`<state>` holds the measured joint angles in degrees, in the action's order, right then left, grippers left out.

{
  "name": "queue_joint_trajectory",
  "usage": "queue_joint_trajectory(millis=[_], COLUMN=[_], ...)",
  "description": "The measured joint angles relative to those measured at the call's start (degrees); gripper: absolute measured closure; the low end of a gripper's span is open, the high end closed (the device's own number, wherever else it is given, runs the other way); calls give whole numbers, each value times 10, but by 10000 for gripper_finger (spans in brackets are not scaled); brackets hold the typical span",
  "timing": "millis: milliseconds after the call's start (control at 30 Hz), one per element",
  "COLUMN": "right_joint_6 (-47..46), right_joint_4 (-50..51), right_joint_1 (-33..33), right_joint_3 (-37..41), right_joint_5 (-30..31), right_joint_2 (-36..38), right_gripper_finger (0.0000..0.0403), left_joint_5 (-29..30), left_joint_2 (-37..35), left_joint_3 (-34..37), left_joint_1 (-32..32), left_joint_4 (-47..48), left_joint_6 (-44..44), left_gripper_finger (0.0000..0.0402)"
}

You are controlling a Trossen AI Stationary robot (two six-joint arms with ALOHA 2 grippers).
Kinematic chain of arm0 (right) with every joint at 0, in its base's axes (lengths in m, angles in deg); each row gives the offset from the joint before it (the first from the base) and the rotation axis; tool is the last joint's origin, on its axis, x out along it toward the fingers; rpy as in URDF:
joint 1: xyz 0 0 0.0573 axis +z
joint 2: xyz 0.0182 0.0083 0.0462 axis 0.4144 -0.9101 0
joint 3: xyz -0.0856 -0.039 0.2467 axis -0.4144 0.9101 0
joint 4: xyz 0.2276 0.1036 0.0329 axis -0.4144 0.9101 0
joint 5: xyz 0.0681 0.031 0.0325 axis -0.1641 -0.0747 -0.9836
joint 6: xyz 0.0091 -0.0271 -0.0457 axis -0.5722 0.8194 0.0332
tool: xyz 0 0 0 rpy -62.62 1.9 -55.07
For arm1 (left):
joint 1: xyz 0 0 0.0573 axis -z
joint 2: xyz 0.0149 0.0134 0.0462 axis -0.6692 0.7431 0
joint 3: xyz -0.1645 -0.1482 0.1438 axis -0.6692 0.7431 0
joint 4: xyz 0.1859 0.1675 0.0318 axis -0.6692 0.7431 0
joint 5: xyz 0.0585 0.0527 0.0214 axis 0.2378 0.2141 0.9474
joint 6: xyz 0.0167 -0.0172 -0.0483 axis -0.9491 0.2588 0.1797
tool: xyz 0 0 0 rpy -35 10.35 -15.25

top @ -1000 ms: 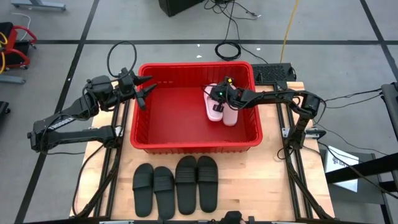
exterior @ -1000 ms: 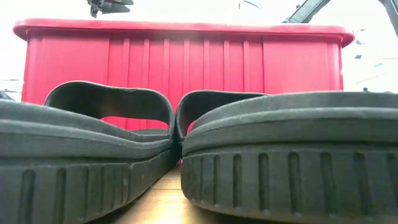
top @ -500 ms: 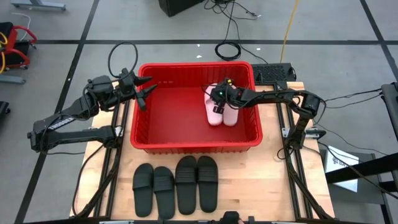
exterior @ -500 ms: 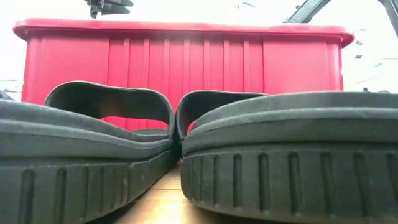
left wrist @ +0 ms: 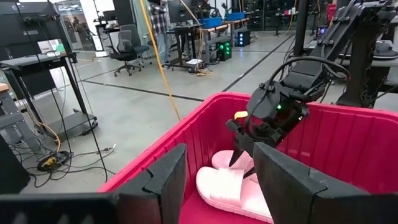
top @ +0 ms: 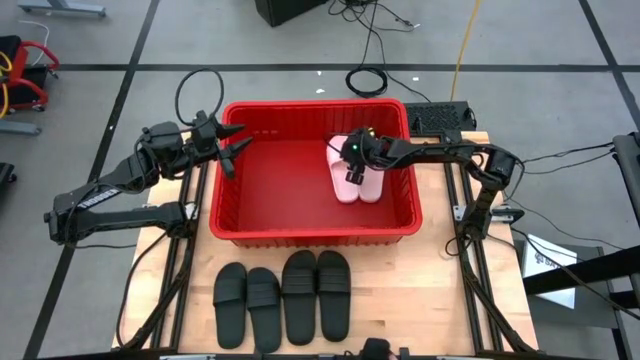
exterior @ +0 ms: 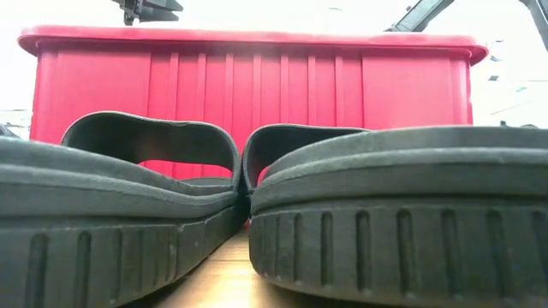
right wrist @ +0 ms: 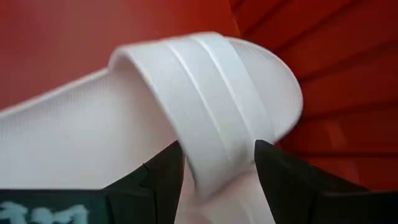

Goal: Pick and place slides into bin
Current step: Put the pink slipper into the red bin, then put the black slipper into the red bin

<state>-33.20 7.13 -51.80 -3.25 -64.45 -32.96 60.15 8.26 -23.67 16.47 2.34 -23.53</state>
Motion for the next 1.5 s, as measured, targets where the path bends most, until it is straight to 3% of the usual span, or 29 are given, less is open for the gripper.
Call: queue_joint_trajectory(millis=[400, 667, 933, 1500], right_joint_6=[-1, 4, 26, 25], right_joint_4=[38, 38, 29, -139], right_joint_1=[0, 0, 1, 85], right_joint_3=[0, 0, 0, 1], right_joint_5=[-2, -91, -106, -106], right_joint_2=[19, 77, 118, 148], right_gripper_finger=[222, 222, 222, 222], left_joint_5=[0, -10, -37, -138], left_joint_2=[0, 0, 0, 0], left_joint_3=[0, 0, 0, 0], left_joint_1=[0, 0, 0, 35], left_joint_4=[0, 3, 3, 3], left_joint_6=[-1, 1, 3, 37], left_gripper_finger=[213, 213, 213, 213])
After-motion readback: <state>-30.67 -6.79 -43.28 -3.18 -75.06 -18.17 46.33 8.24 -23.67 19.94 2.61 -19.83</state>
